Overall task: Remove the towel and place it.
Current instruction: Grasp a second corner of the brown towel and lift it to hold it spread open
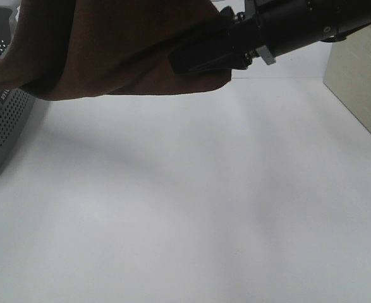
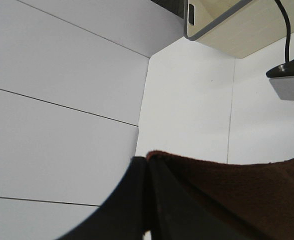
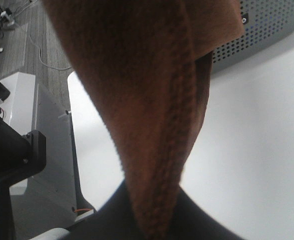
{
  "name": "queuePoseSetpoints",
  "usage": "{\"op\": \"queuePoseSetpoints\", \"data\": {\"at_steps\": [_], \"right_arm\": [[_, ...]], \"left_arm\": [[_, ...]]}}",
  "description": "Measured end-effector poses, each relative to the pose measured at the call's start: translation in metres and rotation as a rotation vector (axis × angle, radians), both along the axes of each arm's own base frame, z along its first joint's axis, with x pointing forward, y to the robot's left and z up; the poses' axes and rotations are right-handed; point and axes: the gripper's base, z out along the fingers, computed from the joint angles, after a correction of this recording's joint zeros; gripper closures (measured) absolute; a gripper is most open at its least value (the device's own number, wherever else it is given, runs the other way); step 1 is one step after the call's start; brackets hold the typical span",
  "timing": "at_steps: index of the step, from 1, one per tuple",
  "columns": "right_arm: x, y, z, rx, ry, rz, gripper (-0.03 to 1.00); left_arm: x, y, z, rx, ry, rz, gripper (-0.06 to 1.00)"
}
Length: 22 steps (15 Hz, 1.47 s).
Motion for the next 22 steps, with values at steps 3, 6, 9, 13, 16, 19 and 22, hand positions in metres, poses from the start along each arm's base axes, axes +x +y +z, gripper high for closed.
{"op": "queuePoseSetpoints", "data": {"at_steps": [3, 6, 9, 13, 16, 19, 22], "right_arm": [[0.000, -0.009, 0.028, -0.138, 0.072, -0.086, 0.96], [0.002, -0.026, 0.075, -0.361, 0.094, -0.220, 0.96], [0.007, -0.050, 0.142, -0.505, -0.083, -0.425, 0.96], [0.024, -0.054, 0.179, -0.509, -0.222, -0.542, 0.96], [0.036, -0.059, 0.183, -0.551, -0.321, -0.608, 0.96], [0.051, -0.069, 0.195, -0.579, -0.527, -0.735, 0.96], [0.059, -0.067, 0.211, -0.481, -0.704, -0.797, 0.96]], "left_arm": [[0.001, 0.001, 0.000, -0.050, 0.038, 0.035, 0.94], [0.011, -0.002, -0.005, -0.065, 0.048, 0.111, 0.94], [0.028, -0.007, -0.010, -0.052, -0.013, 0.157, 0.94], [0.045, -0.006, -0.008, -0.166, -0.048, 0.190, 0.94], [0.060, 0.007, 0.003, -0.256, -0.142, 0.205, 0.94], [0.078, 0.018, 0.007, -0.349, -0.197, 0.227, 0.94], [0.094, 0.015, 0.004, -0.378, -0.245, 0.210, 0.94]]}}
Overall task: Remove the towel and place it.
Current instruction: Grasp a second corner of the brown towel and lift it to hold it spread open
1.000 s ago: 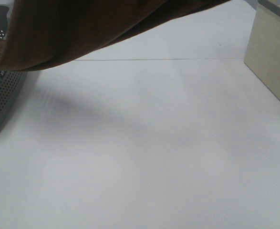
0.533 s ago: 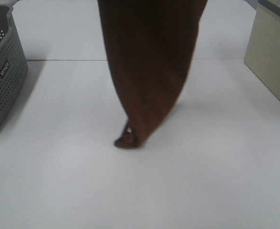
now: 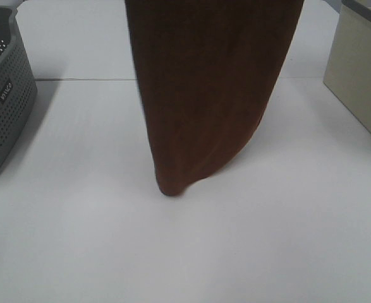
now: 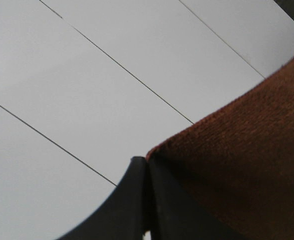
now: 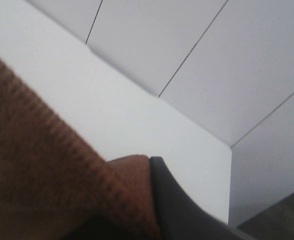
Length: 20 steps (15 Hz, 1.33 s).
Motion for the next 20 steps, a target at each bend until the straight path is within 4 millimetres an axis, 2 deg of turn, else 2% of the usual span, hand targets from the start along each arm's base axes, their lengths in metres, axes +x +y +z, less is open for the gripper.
{"op": "queuePoseSetpoints", "data": {"at_steps": [1, 3, 5, 8, 12, 13, 17, 20], "right_arm": [[0.008, 0.005, 0.010, 0.042, -0.145, 0.024, 0.96], [0.021, 0.012, 0.010, 0.068, -0.231, 0.044, 0.96], [0.034, 0.018, 0.005, 0.077, -0.265, 0.054, 0.96], [0.067, 0.034, -0.012, 0.097, -0.300, 0.067, 0.96], [0.117, 0.045, -0.031, 0.210, -0.353, 0.048, 0.96], [0.131, 0.047, -0.033, 0.276, -0.393, 0.046, 0.96], [0.148, 0.049, -0.042, 0.350, -0.424, 0.048, 0.96], [0.153, 0.034, -0.042, 0.346, -0.425, 0.015, 0.96]], "left_arm": [[0.016, 0.000, -0.004, -0.013, -0.057, -0.005, 0.94], [0.038, 0.007, -0.012, -0.031, -0.092, 0.012, 0.94], [0.062, 0.012, -0.022, -0.047, -0.151, 0.012, 0.94], [0.091, 0.018, -0.036, -0.087, -0.251, -0.020, 0.94], [0.144, 0.039, -0.069, -0.205, -0.334, -0.041, 0.94], [0.166, 0.043, -0.078, -0.241, -0.351, -0.029, 0.94], [0.193, 0.039, -0.073, -0.291, -0.455, -0.014, 0.94], [0.199, 0.039, -0.077, -0.291, -0.450, 0.005, 0.94]]}}
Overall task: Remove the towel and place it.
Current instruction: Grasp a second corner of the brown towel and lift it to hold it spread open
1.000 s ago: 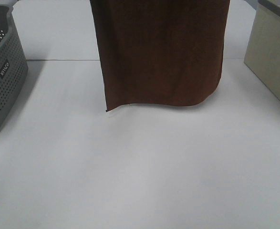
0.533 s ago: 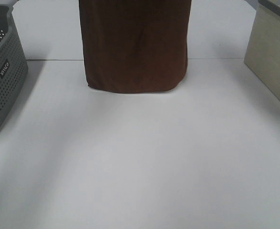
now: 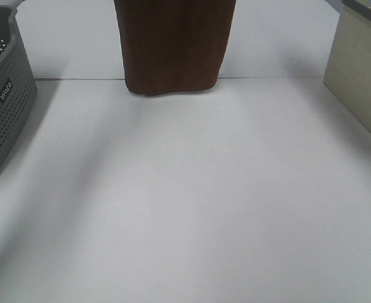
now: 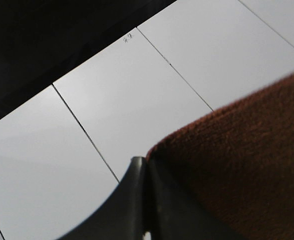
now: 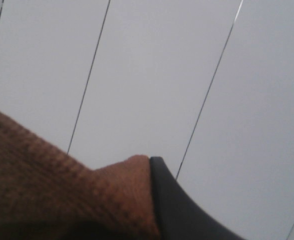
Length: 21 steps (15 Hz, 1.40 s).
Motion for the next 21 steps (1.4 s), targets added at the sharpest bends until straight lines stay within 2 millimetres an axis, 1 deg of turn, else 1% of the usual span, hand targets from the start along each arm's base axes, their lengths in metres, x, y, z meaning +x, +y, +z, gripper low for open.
{"op": "queuePoseSetpoints", "data": {"at_steps": [1, 3, 6, 8, 9, 11, 13, 14, 16, 17, 19, 20, 21], "right_arm": [[0.002, -0.006, 0.000, 0.003, 0.003, -0.011, 0.96], [0.003, -0.009, -0.002, 0.010, 0.031, -0.015, 0.96], [0.003, -0.010, -0.011, 0.011, 0.153, -0.013, 0.96], [0.001, -0.008, -0.022, 0.041, 0.289, 0.015, 0.96], [0.000, -0.007, -0.025, 0.046, 0.332, 0.024, 0.96], [-0.011, -0.006, -0.033, 0.037, 0.506, 0.051, 0.96], [-0.031, -0.008, -0.033, 0.002, 0.685, 0.076, 0.96], [-0.041, -0.009, -0.032, -0.009, 0.766, 0.096, 0.96], [-0.058, -0.010, -0.034, -0.031, 0.908, 0.128, 0.96], [-0.062, -0.011, -0.037, -0.046, 0.961, 0.135, 0.96], [-0.065, -0.011, -0.038, -0.051, 0.990, 0.135, 0.96], [-0.065, -0.011, -0.038, -0.043, 0.998, 0.133, 0.96], [-0.069, -0.011, -0.034, -0.010, 1.005, 0.140, 0.96]], "left_arm": [[0.002, 0.000, -0.002, 0.001, 0.017, 0.004, 0.94], [0.003, 0.000, -0.004, 0.000, 0.044, 0.010, 0.94], [0.011, -0.001, -0.018, 0.021, 0.207, 0.058, 0.94], [0.013, -0.010, -0.032, 0.051, 0.379, 0.095, 0.94], [0.013, -0.012, -0.037, 0.067, 0.438, 0.113, 0.94], [-0.001, -0.024, -0.046, 0.145, 0.682, 0.171, 0.94], [-0.027, -0.029, -0.043, 0.204, 0.905, 0.218, 0.94], [-0.040, -0.027, -0.041, 0.217, 1.004, 0.236, 0.94], [-0.054, -0.021, -0.043, 0.187, 1.178, 0.249, 0.94], [-0.056, -0.020, -0.046, 0.159, 1.222, 0.253, 0.94], [-0.056, -0.021, -0.049, 0.095, 1.260, 0.251, 0.94], [-0.058, -0.020, -0.047, 0.059, 1.267, 0.246, 0.94], [-0.065, -0.017, -0.042, -0.003, 1.289, 0.247, 0.94]]}}
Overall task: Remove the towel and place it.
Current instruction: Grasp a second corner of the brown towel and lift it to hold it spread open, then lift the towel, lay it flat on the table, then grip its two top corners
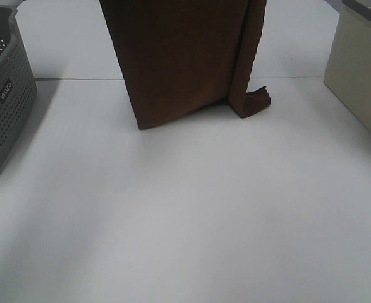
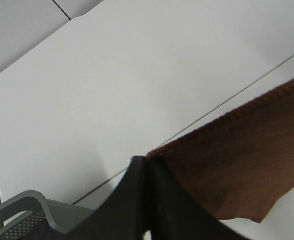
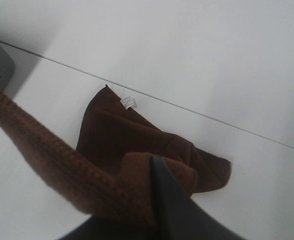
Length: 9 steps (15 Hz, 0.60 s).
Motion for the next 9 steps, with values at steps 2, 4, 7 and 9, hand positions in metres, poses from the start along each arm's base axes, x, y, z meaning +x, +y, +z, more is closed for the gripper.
{"op": "queuePoseSetpoints", "data": {"at_steps": [2, 4, 7, 9], "right_arm": [[-0.013, -0.002, 0.007, 0.013, 0.012, 0.005, 0.96], [-0.025, -0.004, 0.007, 0.012, 0.038, 0.010, 0.96], [-0.051, -0.010, 0.004, 0.006, 0.098, 0.018, 0.96], [-0.070, -0.013, -0.005, 0.008, 0.157, 0.027, 0.96]], "left_arm": [[-0.016, 0.006, 0.006, -0.032, 0.044, 0.015, 0.94], [-0.039, 0.013, 0.007, -0.063, 0.119, 0.026, 0.94], [-0.079, 0.027, 0.005, -0.074, 0.209, 0.010, 0.94], [-0.110, 0.036, -0.011, -0.076, 0.299, -0.009, 0.94]]}}
